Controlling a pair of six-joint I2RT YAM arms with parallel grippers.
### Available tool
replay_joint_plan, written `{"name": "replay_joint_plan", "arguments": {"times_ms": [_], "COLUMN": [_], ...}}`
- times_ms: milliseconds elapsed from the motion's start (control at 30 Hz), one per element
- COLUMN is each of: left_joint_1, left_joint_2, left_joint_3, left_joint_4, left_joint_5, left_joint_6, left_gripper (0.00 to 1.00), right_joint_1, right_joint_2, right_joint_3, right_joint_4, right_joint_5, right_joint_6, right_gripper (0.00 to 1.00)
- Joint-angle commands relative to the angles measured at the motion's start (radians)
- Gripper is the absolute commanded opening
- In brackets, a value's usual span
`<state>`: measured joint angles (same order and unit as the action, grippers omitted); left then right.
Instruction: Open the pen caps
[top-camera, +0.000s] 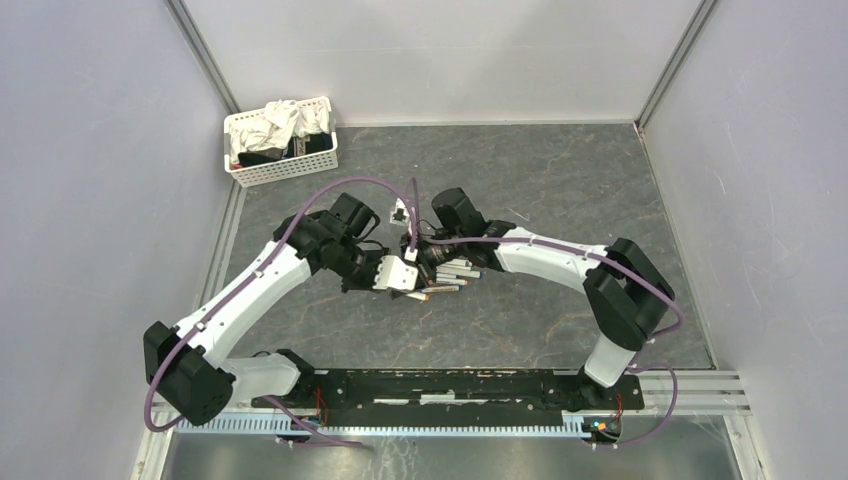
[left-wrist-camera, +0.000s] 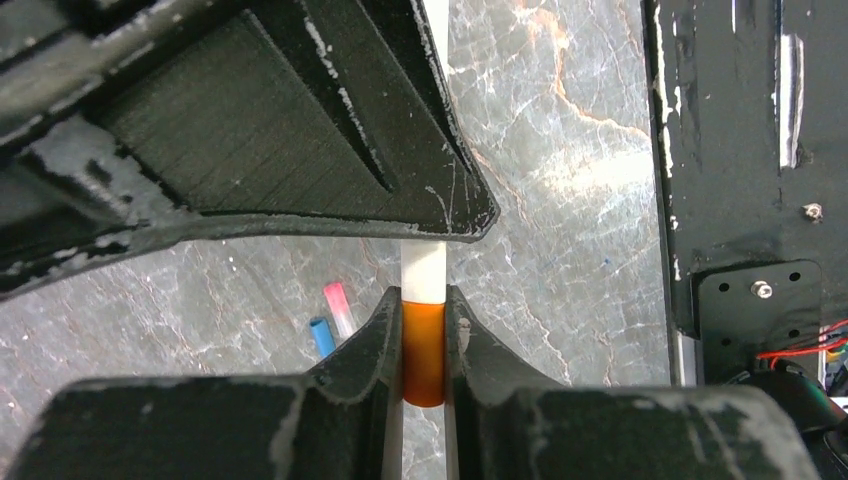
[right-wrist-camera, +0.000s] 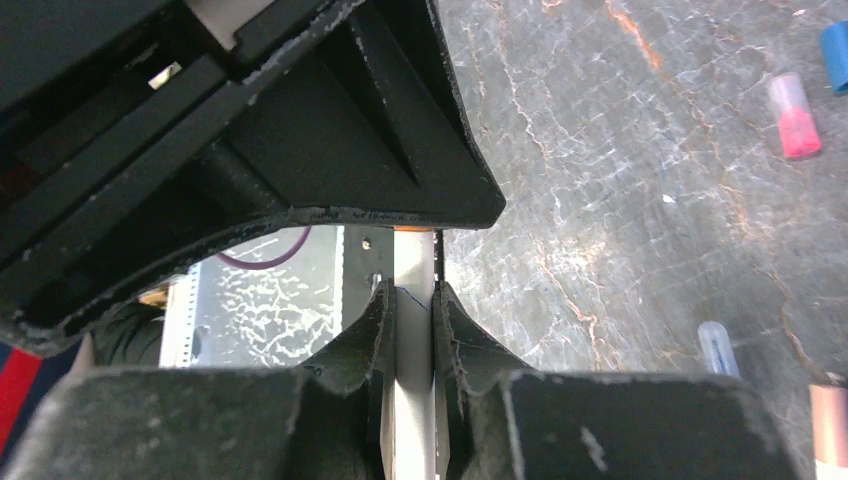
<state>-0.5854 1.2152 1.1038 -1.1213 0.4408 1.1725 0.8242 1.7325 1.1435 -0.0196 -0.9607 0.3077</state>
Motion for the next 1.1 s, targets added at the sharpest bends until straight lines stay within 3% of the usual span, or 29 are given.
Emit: {"name": "replay_joint_plan", "arguments": {"times_ms": [0,267,433,567,767,1067], "left_joint_1": [0.047,0.246,0.288,0.288,0.288,0.286], "left_joint_2": [-0.002,0.016,0.005,0.010,0.053,0.122], "left_joint_3": [0.043,0.061,0.026,-0.031,-0.159,-0.316], "left_joint_4": [-0.082,-0.100,-0.066,0.015,0.214,0.413], "left_joint_5": [-0.129,-0.102,-0.100,-0.047,-0.028,-0.042], "left_joint_6": [0.072,0.189,0.211,0.115,-0.081,-0.169], "left_gripper": [0.02,0.02,0.02,0.02,0.02,0.03], "right_joint_1": [-0.011,-0.048,-0.107,-0.220,-0.348,-0.381], "right_joint_2": [-0.099,-0.257,-0.332,-0.358,-0.390,-0.357], "right_joint_3": [-0.105,-0.269,-0.323,-0.324,-0.345,-0.438], "right_joint_4": [-0.113,-0.146,-0.176,-0.253,-0.302,-0.189], "right_joint_5": [0.018,0.039,0.072,0.264,0.793,1.088], "right_joint_6": [-0.066,-0.105,-0.125,-0.147,-0.127,-0.076], "right_gripper": [0.00,0.00,0.00,0.00,0.00,0.00]}}
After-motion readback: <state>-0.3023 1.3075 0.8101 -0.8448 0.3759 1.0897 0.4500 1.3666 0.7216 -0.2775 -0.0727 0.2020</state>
